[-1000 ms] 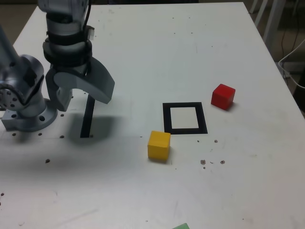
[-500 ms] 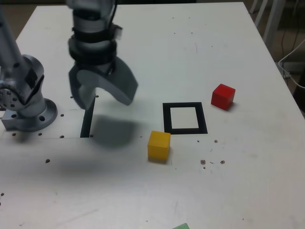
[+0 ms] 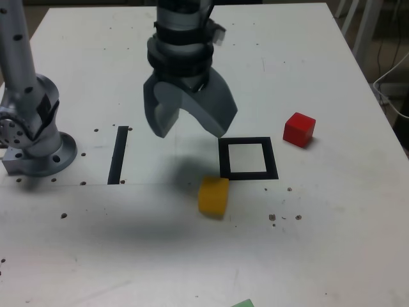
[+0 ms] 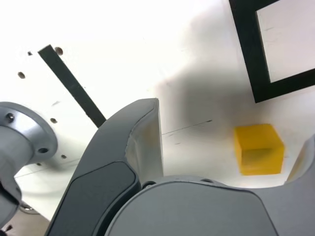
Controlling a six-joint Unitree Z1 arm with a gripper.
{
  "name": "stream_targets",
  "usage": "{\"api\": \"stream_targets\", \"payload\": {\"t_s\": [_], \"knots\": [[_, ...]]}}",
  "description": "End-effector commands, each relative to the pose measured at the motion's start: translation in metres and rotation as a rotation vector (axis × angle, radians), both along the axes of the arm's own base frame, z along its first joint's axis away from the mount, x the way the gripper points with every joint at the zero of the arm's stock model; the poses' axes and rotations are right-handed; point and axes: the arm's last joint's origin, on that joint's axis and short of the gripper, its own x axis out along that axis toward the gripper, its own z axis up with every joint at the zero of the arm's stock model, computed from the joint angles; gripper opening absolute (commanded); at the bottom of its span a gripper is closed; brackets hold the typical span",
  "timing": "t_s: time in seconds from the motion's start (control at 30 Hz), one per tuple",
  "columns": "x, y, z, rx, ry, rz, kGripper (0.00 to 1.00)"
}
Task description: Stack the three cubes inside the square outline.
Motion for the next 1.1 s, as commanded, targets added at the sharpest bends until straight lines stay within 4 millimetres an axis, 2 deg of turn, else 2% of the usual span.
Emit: {"api": "stream_targets", "payload": {"t_s": [0.0, 0.37, 0.77, 1.07], "knots": [[0.014, -0.001, 0.001, 0.011, -0.001, -0.032, 0.99], [0.055, 0.010, -0.002, 0.022, -0.017, -0.104, 0.99], [0.113, 0.043, -0.025, 0.006, -0.010, -0.170, 0.99], [0.145, 0.059, -0.033, 0.002, -0.019, -0.197, 0.98]]}}
